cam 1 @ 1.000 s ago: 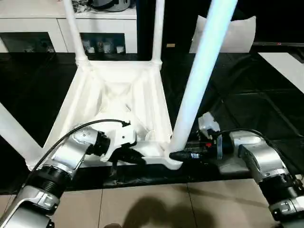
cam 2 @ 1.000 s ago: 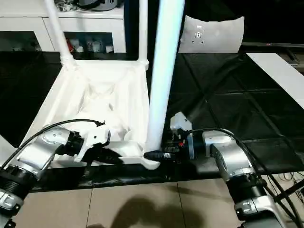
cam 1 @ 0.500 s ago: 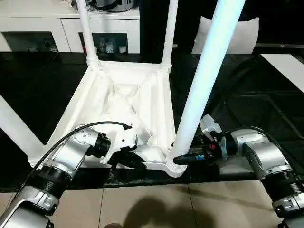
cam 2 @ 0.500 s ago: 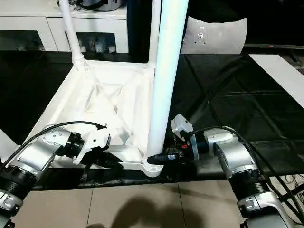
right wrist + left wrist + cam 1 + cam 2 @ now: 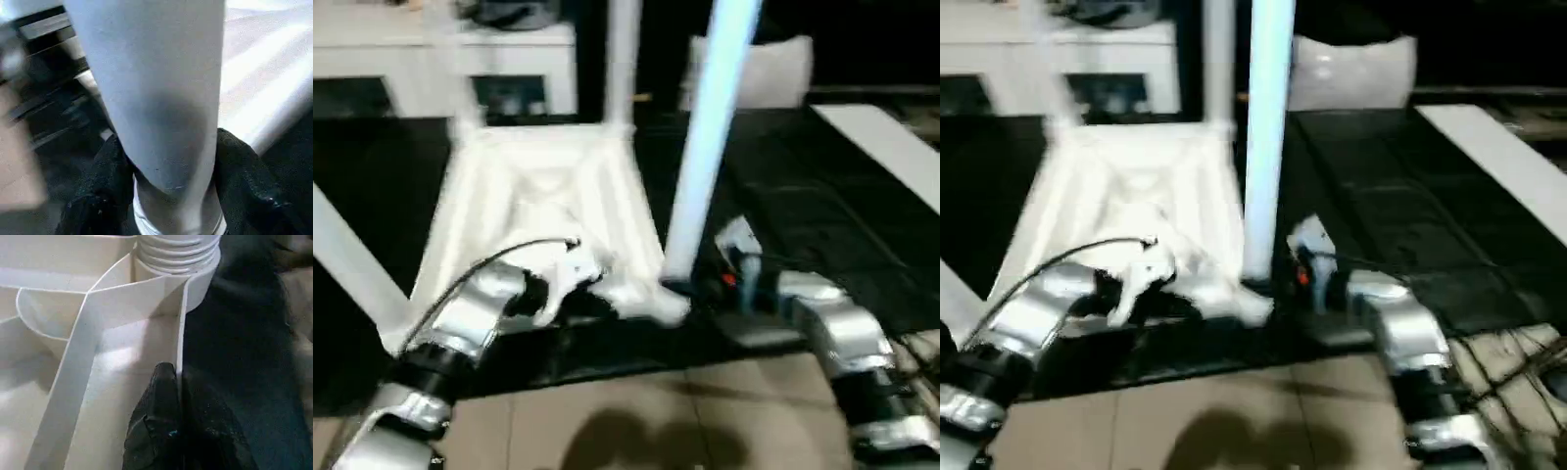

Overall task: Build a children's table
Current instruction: Rotate leg to tighten

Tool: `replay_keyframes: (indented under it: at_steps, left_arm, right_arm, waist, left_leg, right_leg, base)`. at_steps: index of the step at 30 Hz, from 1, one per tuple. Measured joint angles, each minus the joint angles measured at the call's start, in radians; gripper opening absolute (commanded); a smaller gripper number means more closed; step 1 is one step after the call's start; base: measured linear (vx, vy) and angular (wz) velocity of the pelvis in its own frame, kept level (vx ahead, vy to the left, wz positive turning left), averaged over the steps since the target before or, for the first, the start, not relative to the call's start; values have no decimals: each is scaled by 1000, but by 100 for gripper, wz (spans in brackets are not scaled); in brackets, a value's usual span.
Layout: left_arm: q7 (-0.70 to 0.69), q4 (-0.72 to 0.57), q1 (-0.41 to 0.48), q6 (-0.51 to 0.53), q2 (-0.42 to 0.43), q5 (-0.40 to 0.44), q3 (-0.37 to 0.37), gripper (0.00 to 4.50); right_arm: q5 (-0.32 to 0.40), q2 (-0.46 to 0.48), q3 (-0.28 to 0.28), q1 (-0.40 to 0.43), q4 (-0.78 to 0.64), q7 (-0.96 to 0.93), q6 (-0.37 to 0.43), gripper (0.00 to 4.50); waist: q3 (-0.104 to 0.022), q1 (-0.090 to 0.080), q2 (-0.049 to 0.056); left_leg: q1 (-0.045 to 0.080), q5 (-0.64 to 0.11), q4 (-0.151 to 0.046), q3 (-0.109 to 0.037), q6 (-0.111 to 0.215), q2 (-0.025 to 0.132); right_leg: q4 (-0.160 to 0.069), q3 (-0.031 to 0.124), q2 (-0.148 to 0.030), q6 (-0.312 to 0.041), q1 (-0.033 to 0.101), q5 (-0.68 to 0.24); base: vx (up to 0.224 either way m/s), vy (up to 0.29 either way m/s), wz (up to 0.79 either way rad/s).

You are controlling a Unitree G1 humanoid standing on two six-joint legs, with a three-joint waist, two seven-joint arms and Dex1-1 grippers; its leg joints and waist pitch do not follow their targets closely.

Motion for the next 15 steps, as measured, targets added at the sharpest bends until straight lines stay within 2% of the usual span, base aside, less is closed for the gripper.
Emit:
replay_keyframes:
  at_steps: [2, 5, 8, 9, 10, 12, 15]
  left_arm:
    - [117, 1, -17, 63, -66, 20, 11, 0]
    - [205, 1, -28, 103, -115, 33, 20, 0]
    - [242, 1, -34, 114, -137, 44, 20, 0]
    - [246, 1, -35, 114, -139, 47, 21, 0]
    - [246, 0, -36, 113, -140, 50, 20, 0]
    - [246, -2, -36, 113, -139, 50, 20, 0]
    - [245, -6, -35, 110, -139, 50, 14, 0]
  right_arm:
    - [-40, 68, -31, -32, 23, -178, 20, 200]
    - [-67, 116, -47, -47, 28, -312, 27, 200]
    - [-76, 140, -62, -55, 37, -366, 20, 200]
    - [-80, 147, -66, -55, 40, -373, 15, 233]
    - [-81, 151, -72, -54, 41, -374, 9, 233]
    - [-81, 153, -73, -49, 41, -374, -6, 269]
    - [-75, 155, -73, -27, 20, -374, -17, 294]
  waist:
    - [0, -19, 1]
    - [0, -31, 3]
    - [0, -30, 4]
    - [0, -30, 4]
    - [0, -28, 4]
    - [0, -24, 4]
    - [0, -14, 4]
  left_leg:
    - [-1, 0, 2, -1, 0, 0]
    - [-1, 0, 2, -2, 1, 0]
    - [-2, -2, 0, 0, 2, -1]
    - [-2, -2, -1, 1, 2, -1]
    - [-2, -2, -3, 2, 2, -2]
    - [-1, -2, -6, 3, 2, -2]
    - [-1, -3, -9, 4, 1, -2]
  right_leg:
    - [-3, -3, -1, 0, -1, 0]
    - [-7, -4, -1, 0, -2, 0]
    - [-7, -1, -1, 0, -3, 0]
    - [-7, -1, -1, 0, -3, 0]
    - [-7, 0, -1, 0, -3, 0]
    - [-6, 0, -1, 0, -3, 0]
    - [-1, 1, 0, -1, -3, 0]
  base:
    - [0, 0, 0]
    - [0, 0, 0]
    - [0, 0, 0]
    - [0, 0, 0]
    - [0, 0, 0]
    - [0, 0, 0]
    - [0, 0, 0]
